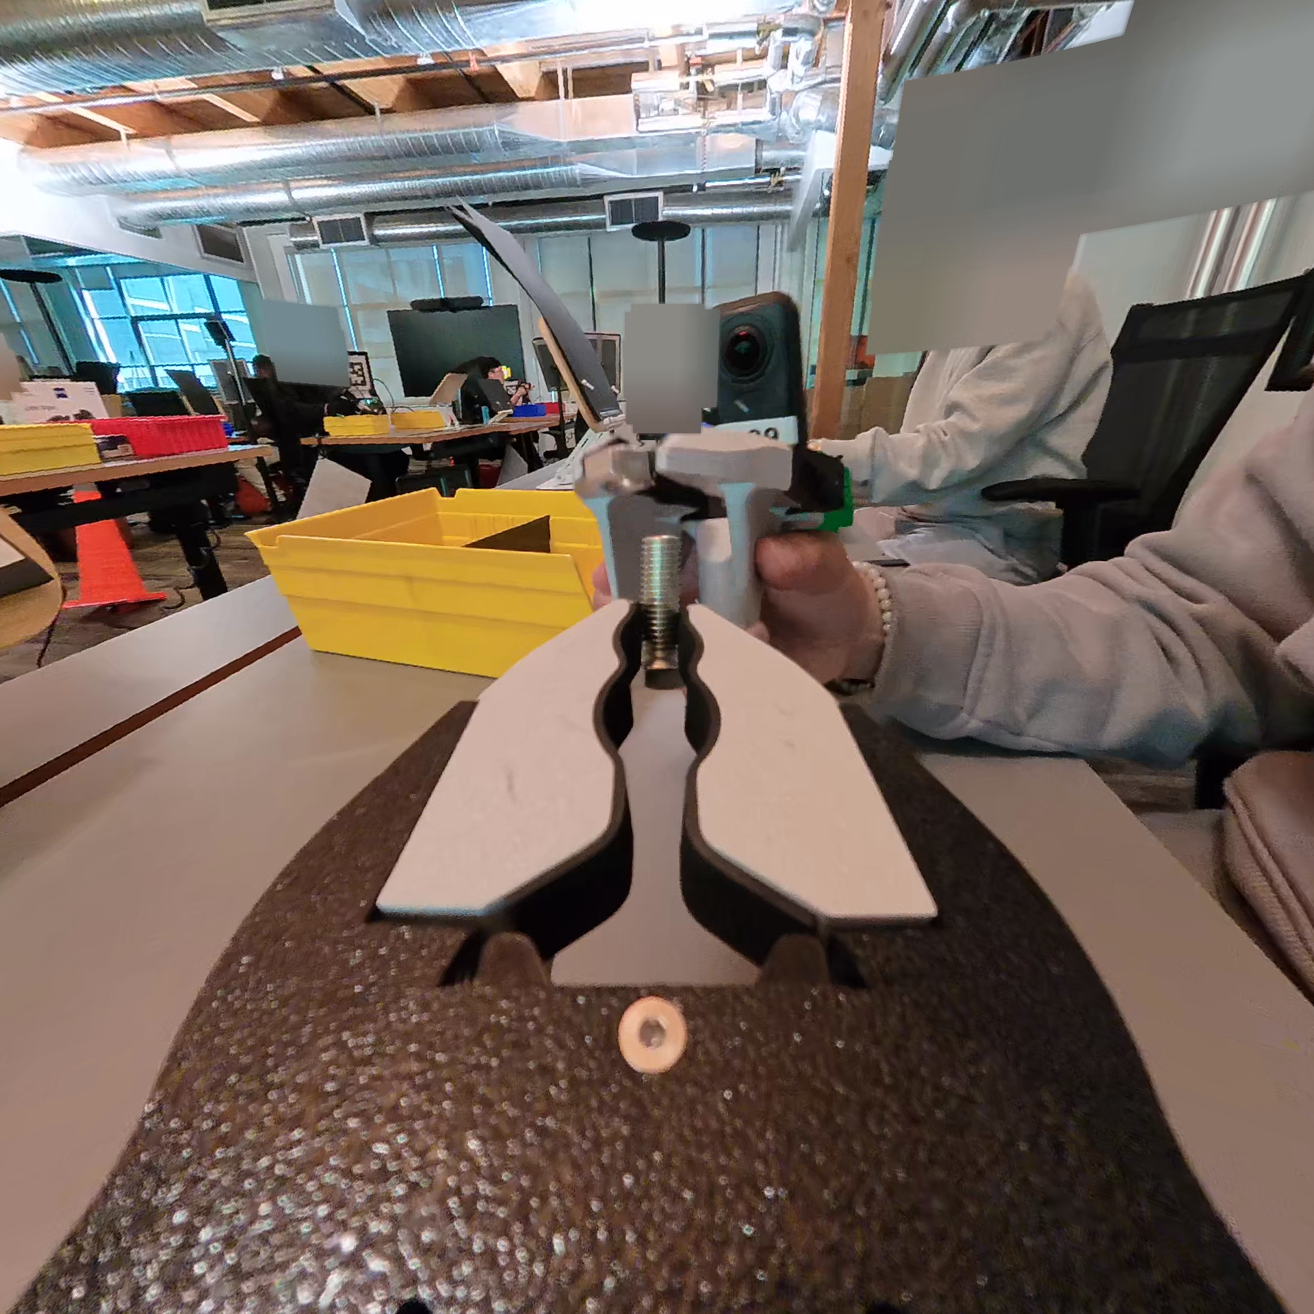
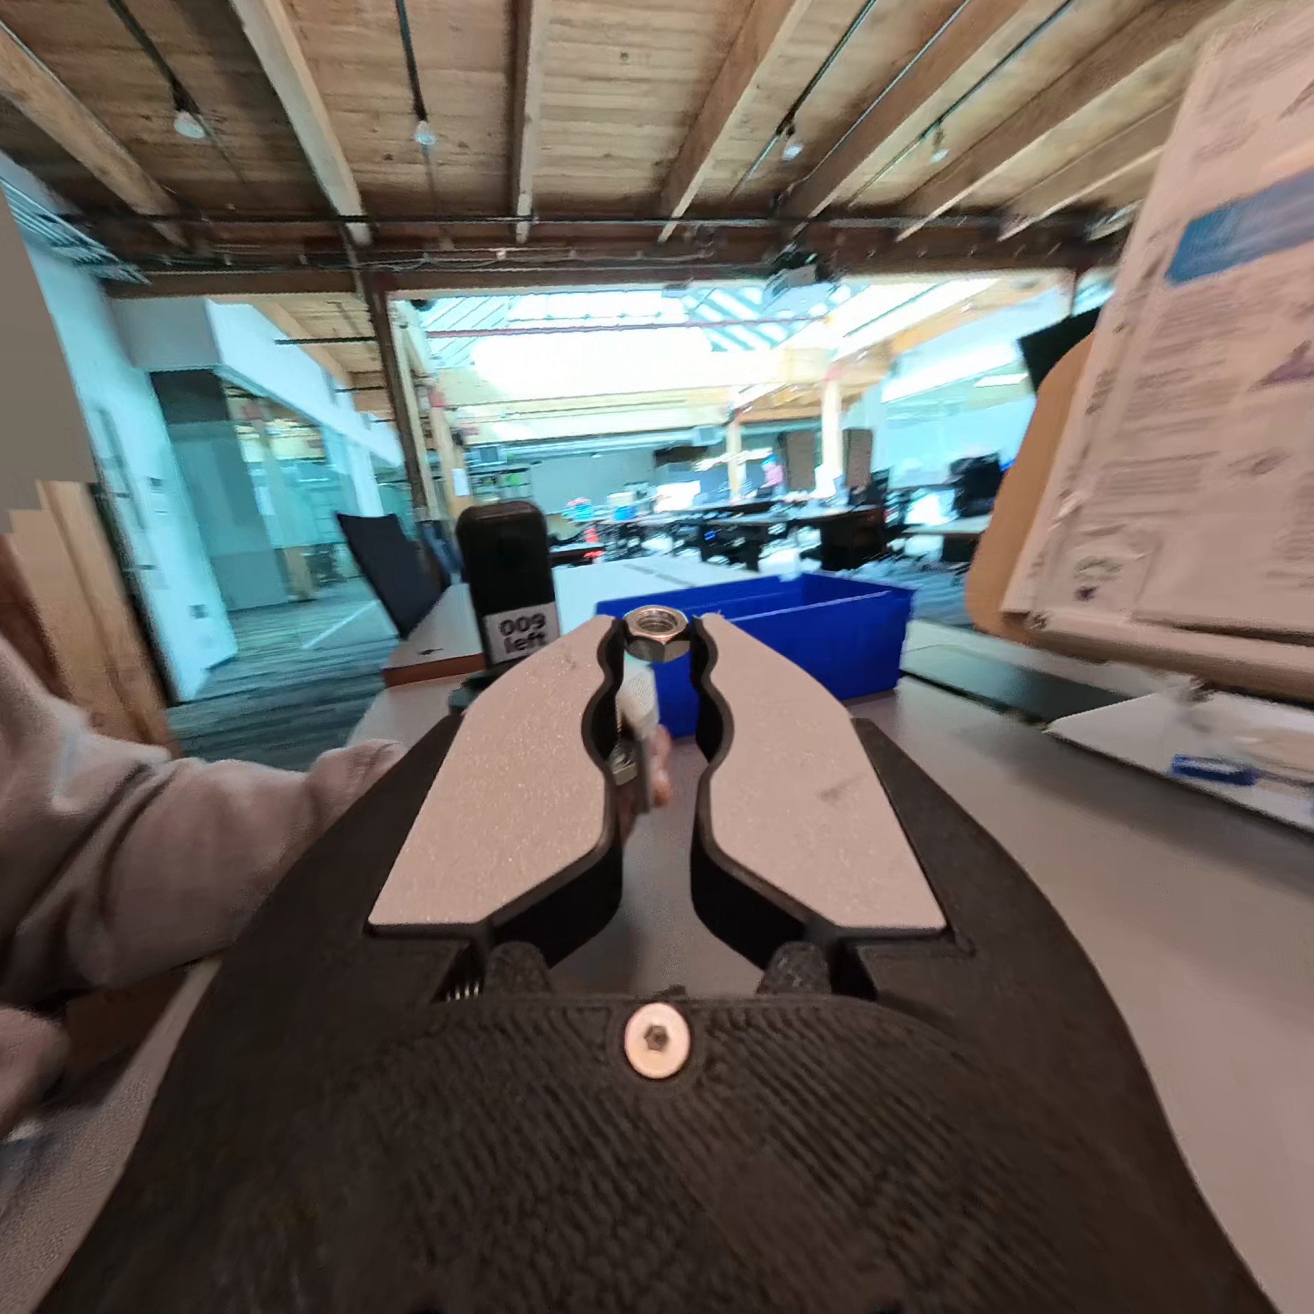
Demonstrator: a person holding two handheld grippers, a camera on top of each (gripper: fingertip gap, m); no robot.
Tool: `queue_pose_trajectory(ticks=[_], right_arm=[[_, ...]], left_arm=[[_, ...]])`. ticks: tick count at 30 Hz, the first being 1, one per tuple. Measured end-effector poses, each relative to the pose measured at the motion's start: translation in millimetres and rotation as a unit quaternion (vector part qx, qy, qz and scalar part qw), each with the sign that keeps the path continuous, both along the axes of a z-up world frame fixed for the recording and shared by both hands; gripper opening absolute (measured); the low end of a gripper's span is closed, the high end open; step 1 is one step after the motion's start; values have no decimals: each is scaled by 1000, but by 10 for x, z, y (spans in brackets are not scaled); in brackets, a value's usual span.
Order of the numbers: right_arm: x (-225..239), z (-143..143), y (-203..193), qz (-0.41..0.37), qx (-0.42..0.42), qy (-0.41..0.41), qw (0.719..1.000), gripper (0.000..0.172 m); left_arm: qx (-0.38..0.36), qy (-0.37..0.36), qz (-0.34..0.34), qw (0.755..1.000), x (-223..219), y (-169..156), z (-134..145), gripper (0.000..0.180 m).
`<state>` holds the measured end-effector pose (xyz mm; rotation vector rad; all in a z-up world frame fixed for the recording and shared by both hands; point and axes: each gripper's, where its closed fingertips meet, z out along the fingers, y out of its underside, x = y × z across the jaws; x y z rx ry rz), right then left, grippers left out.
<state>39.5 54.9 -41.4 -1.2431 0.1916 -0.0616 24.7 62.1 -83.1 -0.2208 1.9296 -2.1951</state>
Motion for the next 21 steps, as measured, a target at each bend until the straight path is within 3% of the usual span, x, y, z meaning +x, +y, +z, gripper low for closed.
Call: queue_pose_trajectory(ticks=[2, 4, 7, 10, 12, 14, 18, 21], right_arm=[[119, 133, -164, -79, 4, -47, 996, 17], [420, 236, -494, -217, -32, -82, 972, 17], [808, 184, -1215, -401, -118, -66, 906, 17], [1210, -252, -1962, -513, -259, 0, 818, 17], [1329, -704, -2210, -495, -333, 87, 798, 18], [1366, -943, -2299, -479, -363, 121, 790, 18], [1437, -1018, -2331, -479, -399, 104, 775, 18], [1476, -1016, -2274, -466, -391, 91, 788, 22]], left_arm=[[5, 0, 8, 1000, 22, 11, -13, 9], [13, -1, 19, 1000, 51, 25, -34, 9], [30, 1, 40, 999, 114, 48, -101, 9], [30, 8, 53, 998, 162, 67, -119, 9], [31, 9, 59, 998, 186, 72, -111, 9], [31, 11, 62, 998, 198, 63, -108, 9], [38, 12, 60, 997, 194, 29, -141, 9], [40, 11, 60, 997, 193, 22, -145, 9]])
